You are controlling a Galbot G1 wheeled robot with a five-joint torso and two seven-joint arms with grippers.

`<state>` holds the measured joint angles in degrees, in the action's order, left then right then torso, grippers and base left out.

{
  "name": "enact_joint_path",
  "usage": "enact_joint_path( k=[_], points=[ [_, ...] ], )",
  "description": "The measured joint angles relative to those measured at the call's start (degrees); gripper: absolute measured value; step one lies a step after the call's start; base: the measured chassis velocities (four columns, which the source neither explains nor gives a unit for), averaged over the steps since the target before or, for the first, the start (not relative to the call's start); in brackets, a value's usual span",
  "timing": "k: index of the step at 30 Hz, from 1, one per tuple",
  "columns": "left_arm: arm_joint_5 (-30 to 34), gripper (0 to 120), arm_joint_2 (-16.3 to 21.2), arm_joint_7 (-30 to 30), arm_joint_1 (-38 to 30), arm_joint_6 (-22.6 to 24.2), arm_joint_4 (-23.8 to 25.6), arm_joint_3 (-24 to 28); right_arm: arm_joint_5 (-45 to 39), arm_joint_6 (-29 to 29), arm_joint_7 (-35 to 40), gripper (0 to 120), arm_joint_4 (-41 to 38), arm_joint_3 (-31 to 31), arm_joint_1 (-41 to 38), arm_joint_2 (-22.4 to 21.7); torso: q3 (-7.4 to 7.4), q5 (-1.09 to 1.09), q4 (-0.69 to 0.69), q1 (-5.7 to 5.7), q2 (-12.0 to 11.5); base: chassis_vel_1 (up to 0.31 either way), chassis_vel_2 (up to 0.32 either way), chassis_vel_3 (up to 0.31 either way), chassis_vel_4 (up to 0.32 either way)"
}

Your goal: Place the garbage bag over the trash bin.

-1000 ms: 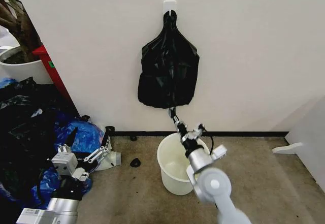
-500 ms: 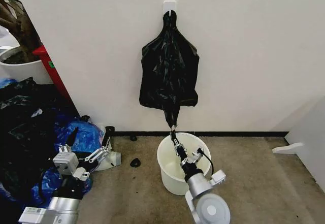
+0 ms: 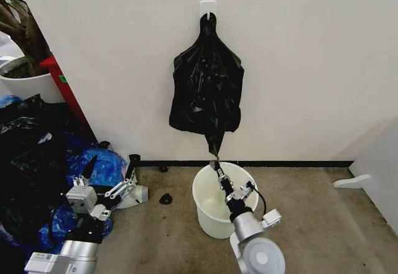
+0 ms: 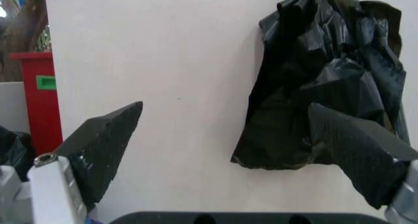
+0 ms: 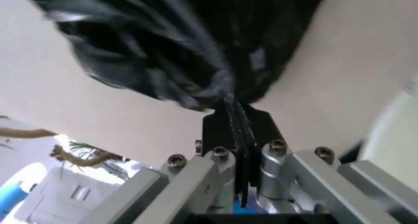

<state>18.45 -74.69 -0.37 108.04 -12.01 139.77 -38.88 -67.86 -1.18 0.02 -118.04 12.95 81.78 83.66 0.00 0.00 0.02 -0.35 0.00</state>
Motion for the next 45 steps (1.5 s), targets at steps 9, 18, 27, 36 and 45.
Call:
enact_joint_path(
  k=[9,18,27,36,45],
  points=[
    [0.2,100,0.5,0.0,-0.4,0.0,0.1,-0.1,0.2,-2.0,2.7,0,-6.4,-0.5,-4.9,-2.2,0.00,0.00,-0.01,0.00,0.0,0.000,0.000,0.000,0.000],
    [10.0,100,8.9,3.7,-3.4,6.4,1.1,0.1,4.2,-3.5,0.9,0,-8.4,-1.0,-4.1,-3.9,0.00,-0.02,-0.01,0.00,0.0,0.000,0.000,0.000,0.000],
    [22.0,100,23.9,7.9,-11.6,11.3,-0.9,1.1,5.4,-3.5,1.1,0,-8.0,-1.2,-4.4,-4.3,0.00,-0.02,0.01,0.00,0.0,0.000,0.000,0.000,0.000],
    [27.1,100,32.0,8.4,-20.6,12.5,-5.3,2.0,7.0,-3.4,1.6,0,-5.6,-1.4,-5.1,-3.9,0.01,-0.01,0.00,0.00,0.0,0.000,0.000,0.000,0.000],
    [29.3,100,33.5,7.1,-23.1,13.8,-5.5,2.4,9.1,-4.6,2.0,2,-5.1,-1.3,-5.7,-4.0,0.00,-0.01,-0.01,0.00,0.0,0.000,0.000,0.000,0.000]
  ],
)
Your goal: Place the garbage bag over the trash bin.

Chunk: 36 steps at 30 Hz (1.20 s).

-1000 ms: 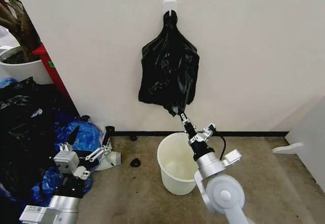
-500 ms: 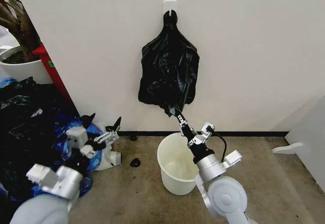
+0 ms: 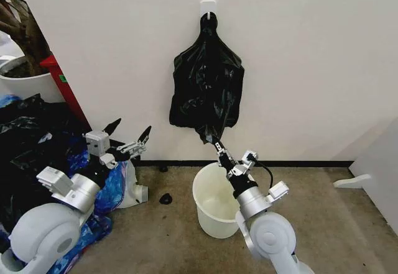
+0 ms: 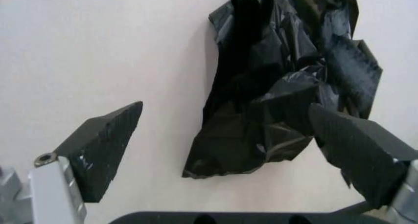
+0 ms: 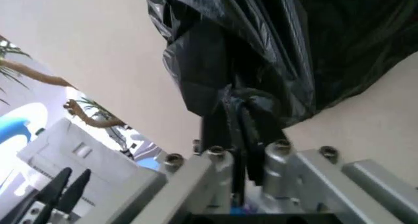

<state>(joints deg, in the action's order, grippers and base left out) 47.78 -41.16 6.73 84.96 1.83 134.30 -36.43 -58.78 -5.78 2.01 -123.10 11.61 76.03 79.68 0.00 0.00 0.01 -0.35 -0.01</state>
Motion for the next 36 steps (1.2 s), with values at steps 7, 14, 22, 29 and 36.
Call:
enact_joint_path(
  k=[7,14,22,29,36],
  points=[
    [-0.1,100,-1.1,-0.8,0.5,0.0,0.6,-0.1,6.3,0.0,-1.1,26,-0.5,1.6,3.8,-0.5,0.00,0.00,0.01,0.00,0.0,0.000,0.000,0.000,0.000],
    [-0.3,100,-1.8,-0.9,0.7,0.0,1.2,-0.2,14.9,0.7,-3.2,52,-1.6,2.9,8.6,-1.3,-0.01,0.01,0.01,0.01,0.0,0.000,0.000,0.000,0.000],
    [-0.7,100,-2.4,-0.9,1.0,0.1,1.7,-0.2,21.1,2.7,-3.0,79,-5.0,3.0,10.9,-2.8,-0.01,0.01,0.01,0.01,0.0,0.000,0.000,0.000,0.000],
    [-1.6,100,-2.8,-0.9,1.9,0.2,1.5,-0.4,23.5,1.5,6.2,99,-8.3,2.7,4.8,-6.1,0.00,0.01,0.01,0.01,0.0,0.000,0.000,0.000,0.000],
    [-2.3,100,-1.7,-0.6,3.0,1.0,1.8,-0.7,26.5,-1.9,17.1,100,-3.6,-0.3,-11.0,-9.9,0.00,0.01,0.00,0.01,0.0,0.000,0.000,0.000,0.000]
  ],
)
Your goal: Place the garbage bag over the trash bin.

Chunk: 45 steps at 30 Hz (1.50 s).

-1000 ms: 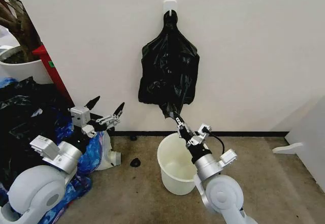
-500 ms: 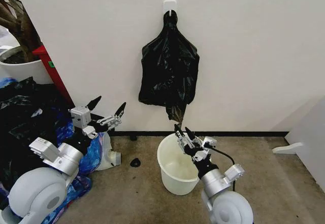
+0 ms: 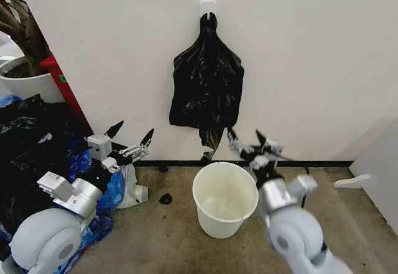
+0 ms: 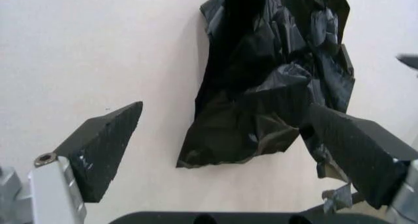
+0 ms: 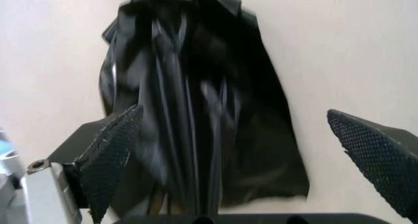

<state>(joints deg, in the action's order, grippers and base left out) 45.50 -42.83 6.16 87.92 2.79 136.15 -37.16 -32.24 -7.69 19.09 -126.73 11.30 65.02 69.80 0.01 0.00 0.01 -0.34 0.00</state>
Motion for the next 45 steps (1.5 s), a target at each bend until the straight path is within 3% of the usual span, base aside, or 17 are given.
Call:
enact_joint_path(
  k=[19,45],
  points=[
    [-0.1,100,0.7,1.2,0.8,0.2,-0.1,-1.0,-1.3,-7.5,13.1,100,6.0,-14.8,-15.5,4.9,0.00,-0.01,0.01,0.00,0.0,0.000,0.000,0.000,0.000],
    [0.1,100,-1.3,-0.3,0.8,-1.1,0.3,-0.6,1.1,-7.8,15.8,100,10.2,-11.3,-17.0,3.0,-0.01,0.00,0.01,0.00,0.0,0.000,0.000,0.000,0.000]
  ],
)
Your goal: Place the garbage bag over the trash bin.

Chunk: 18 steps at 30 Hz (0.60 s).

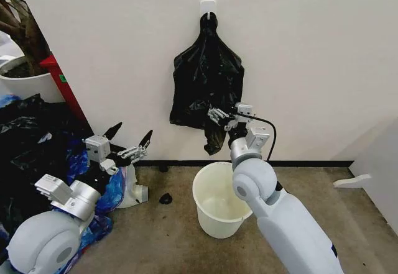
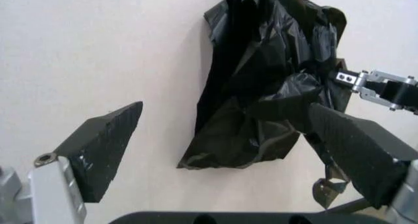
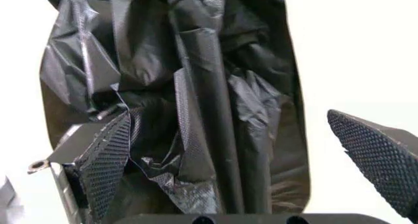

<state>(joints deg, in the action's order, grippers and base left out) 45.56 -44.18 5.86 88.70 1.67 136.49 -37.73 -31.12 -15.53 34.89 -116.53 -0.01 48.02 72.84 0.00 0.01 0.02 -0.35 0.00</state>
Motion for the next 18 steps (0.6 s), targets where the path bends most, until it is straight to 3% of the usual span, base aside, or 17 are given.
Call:
enact_joint_path(
  k=[10,18],
  points=[
    [-0.8,100,-0.7,-0.5,0.1,0.0,0.1,0.7,-1.6,-0.1,-0.4,100,-2.6,3.7,2.2,-3.7,0.00,0.00,0.01,0.00,0.0,0.000,0.000,0.000,0.000],
    [-1.0,100,-1.0,-0.6,0.2,-0.1,0.2,0.8,-2.4,-0.1,-2.2,100,-2.3,3.4,1.6,-3.7,0.00,0.00,0.00,0.00,0.0,0.000,0.000,0.000,0.000]
  ],
)
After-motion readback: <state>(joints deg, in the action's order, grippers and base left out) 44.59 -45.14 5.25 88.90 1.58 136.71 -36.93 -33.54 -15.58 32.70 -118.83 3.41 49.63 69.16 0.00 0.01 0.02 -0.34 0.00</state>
